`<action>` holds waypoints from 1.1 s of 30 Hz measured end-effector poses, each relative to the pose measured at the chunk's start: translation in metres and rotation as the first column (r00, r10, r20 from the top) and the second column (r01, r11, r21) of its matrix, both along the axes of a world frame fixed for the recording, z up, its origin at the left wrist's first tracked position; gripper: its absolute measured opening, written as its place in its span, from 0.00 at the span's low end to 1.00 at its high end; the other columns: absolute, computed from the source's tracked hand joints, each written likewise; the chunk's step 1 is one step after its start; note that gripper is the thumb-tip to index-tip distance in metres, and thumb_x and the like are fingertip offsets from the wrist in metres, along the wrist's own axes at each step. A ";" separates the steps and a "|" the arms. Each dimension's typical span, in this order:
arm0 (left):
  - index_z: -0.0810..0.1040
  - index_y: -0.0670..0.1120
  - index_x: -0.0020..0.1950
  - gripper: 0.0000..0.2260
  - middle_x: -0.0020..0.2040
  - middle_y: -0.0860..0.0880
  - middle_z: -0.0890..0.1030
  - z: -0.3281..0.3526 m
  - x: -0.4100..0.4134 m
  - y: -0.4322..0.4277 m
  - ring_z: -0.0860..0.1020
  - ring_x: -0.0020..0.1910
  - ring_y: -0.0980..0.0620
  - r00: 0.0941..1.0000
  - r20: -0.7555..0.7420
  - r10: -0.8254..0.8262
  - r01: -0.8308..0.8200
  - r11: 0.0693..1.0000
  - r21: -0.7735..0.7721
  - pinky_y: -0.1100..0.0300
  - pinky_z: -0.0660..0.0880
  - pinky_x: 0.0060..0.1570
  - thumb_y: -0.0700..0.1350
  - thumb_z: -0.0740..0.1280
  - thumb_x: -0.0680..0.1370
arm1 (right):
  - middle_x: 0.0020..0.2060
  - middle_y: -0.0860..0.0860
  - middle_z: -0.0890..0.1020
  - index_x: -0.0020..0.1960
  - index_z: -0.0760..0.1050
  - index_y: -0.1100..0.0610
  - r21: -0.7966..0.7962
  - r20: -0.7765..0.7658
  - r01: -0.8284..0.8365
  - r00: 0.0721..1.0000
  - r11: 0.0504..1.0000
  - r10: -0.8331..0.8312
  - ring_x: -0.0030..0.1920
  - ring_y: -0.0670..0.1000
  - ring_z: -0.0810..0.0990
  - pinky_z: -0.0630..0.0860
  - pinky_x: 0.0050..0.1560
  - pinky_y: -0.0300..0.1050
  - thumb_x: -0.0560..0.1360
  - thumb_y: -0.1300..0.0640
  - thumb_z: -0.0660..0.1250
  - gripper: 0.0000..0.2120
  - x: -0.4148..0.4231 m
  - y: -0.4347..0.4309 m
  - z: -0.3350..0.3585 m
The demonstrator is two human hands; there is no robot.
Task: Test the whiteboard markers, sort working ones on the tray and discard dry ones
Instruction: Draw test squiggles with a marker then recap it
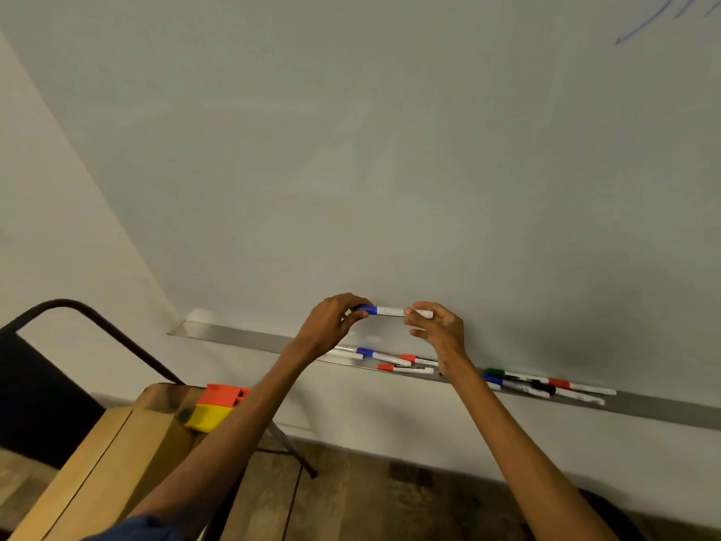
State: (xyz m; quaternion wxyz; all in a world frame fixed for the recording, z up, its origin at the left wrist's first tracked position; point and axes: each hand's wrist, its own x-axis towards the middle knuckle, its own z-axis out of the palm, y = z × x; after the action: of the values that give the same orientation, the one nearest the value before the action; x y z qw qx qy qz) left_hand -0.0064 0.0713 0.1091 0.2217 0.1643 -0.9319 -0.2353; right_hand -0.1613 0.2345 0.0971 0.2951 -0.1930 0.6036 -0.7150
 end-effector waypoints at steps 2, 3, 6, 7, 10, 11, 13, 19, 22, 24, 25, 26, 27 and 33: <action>0.79 0.52 0.59 0.10 0.53 0.55 0.80 -0.017 0.010 -0.023 0.77 0.47 0.58 0.999 0.037 0.018 -0.018 1.000 -0.014 0.58 0.77 0.47 0.51 0.63 0.80 | 0.42 0.56 0.85 0.47 0.82 0.57 0.090 -0.117 -0.046 0.992 0.995 0.056 0.43 0.56 0.85 0.81 0.39 0.42 0.71 0.62 0.75 0.06 0.005 -0.020 -0.020; 0.79 0.53 0.58 0.09 0.53 0.55 0.79 -0.026 0.016 -0.032 0.76 0.47 0.58 0.998 0.053 0.035 -0.034 0.999 -0.022 0.58 0.77 0.47 0.50 0.63 0.80 | 0.41 0.55 0.85 0.46 0.82 0.57 0.128 -0.169 -0.067 0.982 0.989 0.088 0.42 0.55 0.85 0.81 0.40 0.43 0.70 0.61 0.75 0.05 0.007 -0.029 -0.031; 0.79 0.52 0.59 0.10 0.54 0.53 0.78 -0.055 0.030 -0.058 0.77 0.49 0.55 0.990 0.105 0.094 -0.093 0.996 -0.015 0.58 0.77 0.48 0.48 0.63 0.80 | 0.44 0.52 0.85 0.50 0.83 0.57 0.242 -0.306 -0.098 0.936 0.965 0.172 0.44 0.48 0.84 0.80 0.43 0.40 0.72 0.61 0.74 0.07 0.015 -0.060 -0.064; 0.79 0.51 0.59 0.10 0.55 0.52 0.78 -0.066 0.034 -0.065 0.77 0.50 0.54 0.986 0.123 0.112 -0.111 0.994 -0.015 0.59 0.76 0.48 0.47 0.63 0.80 | 0.44 0.51 0.85 0.51 0.82 0.57 0.283 -0.332 -0.111 0.920 0.953 0.206 0.44 0.46 0.83 0.80 0.43 0.37 0.73 0.62 0.73 0.07 0.018 -0.070 -0.074; 0.80 0.50 0.59 0.10 0.55 0.51 0.78 -0.095 0.046 -0.086 0.77 0.51 0.51 0.973 0.172 0.153 -0.154 0.988 -0.008 0.59 0.74 0.49 0.44 0.65 0.79 | 0.43 0.48 0.84 0.49 0.83 0.56 0.381 -0.394 -0.133 0.872 0.915 0.291 0.44 0.45 0.82 0.76 0.47 0.32 0.73 0.64 0.71 0.07 0.028 -0.097 -0.101; 0.80 0.51 0.59 0.10 0.55 0.51 0.79 -0.103 0.049 -0.091 0.77 0.52 0.51 0.968 0.191 0.165 -0.165 0.986 -0.014 0.58 0.74 0.49 0.44 0.65 0.79 | 0.43 0.47 0.84 0.49 0.83 0.56 0.404 -0.414 -0.136 0.854 0.904 0.314 0.45 0.45 0.82 0.75 0.48 0.32 0.72 0.64 0.71 0.07 0.031 -0.104 -0.109; 0.81 0.51 0.59 0.11 0.54 0.51 0.80 -0.120 0.055 -0.104 0.77 0.52 0.50 0.957 0.227 0.179 -0.178 0.984 -0.024 0.57 0.74 0.49 0.44 0.66 0.78 | 0.44 0.46 0.85 0.50 0.83 0.55 0.446 -0.441 -0.138 0.826 0.884 0.351 0.46 0.44 0.82 0.75 0.51 0.34 0.72 0.63 0.71 0.08 0.036 -0.118 -0.127; 0.82 0.50 0.59 0.12 0.54 0.48 0.80 -0.158 0.061 -0.126 0.78 0.49 0.48 0.926 0.302 0.226 -0.228 0.973 -0.029 0.56 0.74 0.48 0.45 0.70 0.76 | 0.48 0.47 0.84 0.51 0.82 0.51 0.554 -0.494 -0.061 0.779 0.830 0.386 0.51 0.48 0.81 0.77 0.56 0.44 0.73 0.59 0.70 0.09 0.052 -0.150 -0.182; 0.82 0.51 0.58 0.12 0.54 0.48 0.79 -0.174 0.063 -0.136 0.78 0.50 0.46 0.909 0.345 0.235 -0.248 0.969 -0.006 0.54 0.75 0.48 0.46 0.70 0.76 | 0.49 0.50 0.84 0.52 0.82 0.53 0.571 -0.539 -0.030 0.740 0.820 0.403 0.51 0.50 0.81 0.78 0.56 0.49 0.73 0.60 0.70 0.09 0.058 -0.161 -0.202; 0.82 0.52 0.59 0.12 0.54 0.48 0.79 -0.182 0.064 -0.142 0.78 0.50 0.46 0.900 0.373 0.224 -0.239 0.971 -0.008 0.53 0.75 0.49 0.46 0.69 0.76 | 0.50 0.51 0.84 0.53 0.82 0.54 0.559 -0.560 -0.009 0.733 0.829 0.386 0.52 0.50 0.80 0.79 0.56 0.49 0.73 0.62 0.70 0.09 0.063 -0.163 -0.206; 0.81 0.52 0.60 0.12 0.54 0.48 0.79 -0.185 0.065 -0.144 0.78 0.51 0.46 0.897 0.385 0.218 -0.230 0.973 -0.014 0.53 0.74 0.49 0.46 0.68 0.77 | 0.51 0.52 0.83 0.54 0.82 0.55 0.558 -0.562 -0.009 0.732 0.830 0.386 0.53 0.50 0.80 0.79 0.56 0.47 0.74 0.62 0.70 0.10 0.066 -0.164 -0.208; 0.81 0.52 0.60 0.12 0.54 0.48 0.79 -0.188 0.065 -0.147 0.77 0.52 0.47 0.894 0.396 0.210 -0.220 0.975 -0.020 0.53 0.73 0.50 0.46 0.68 0.77 | 0.51 0.52 0.83 0.55 0.82 0.55 0.557 -0.571 -0.003 0.724 0.830 0.387 0.54 0.49 0.80 0.78 0.57 0.45 0.74 0.62 0.70 0.10 0.067 -0.164 -0.208; 0.80 0.52 0.61 0.13 0.55 0.49 0.79 -0.190 0.065 -0.149 0.76 0.53 0.47 0.892 0.406 0.200 -0.208 0.978 -0.026 0.53 0.72 0.51 0.46 0.67 0.78 | 0.52 0.52 0.83 0.55 0.81 0.56 0.554 -0.582 0.005 0.718 0.833 0.382 0.54 0.49 0.79 0.77 0.57 0.43 0.74 0.62 0.70 0.10 0.069 -0.164 -0.209; 0.78 0.52 0.64 0.16 0.59 0.49 0.77 -0.200 0.063 -0.158 0.72 0.61 0.49 0.859 0.484 0.165 -0.169 0.985 -0.034 0.52 0.67 0.58 0.55 0.61 0.80 | 0.51 0.55 0.84 0.54 0.81 0.59 0.524 -0.659 0.056 0.659 0.850 0.363 0.54 0.54 0.80 0.78 0.56 0.49 0.74 0.61 0.71 0.10 0.072 -0.165 -0.209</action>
State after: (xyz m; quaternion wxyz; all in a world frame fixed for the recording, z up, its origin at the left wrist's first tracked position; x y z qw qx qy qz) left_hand 0.0568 -0.0868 -0.0907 -0.0004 0.2992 -0.9388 -0.1710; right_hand -0.0888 0.0695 -0.1124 0.1268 -0.4337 0.8145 -0.3638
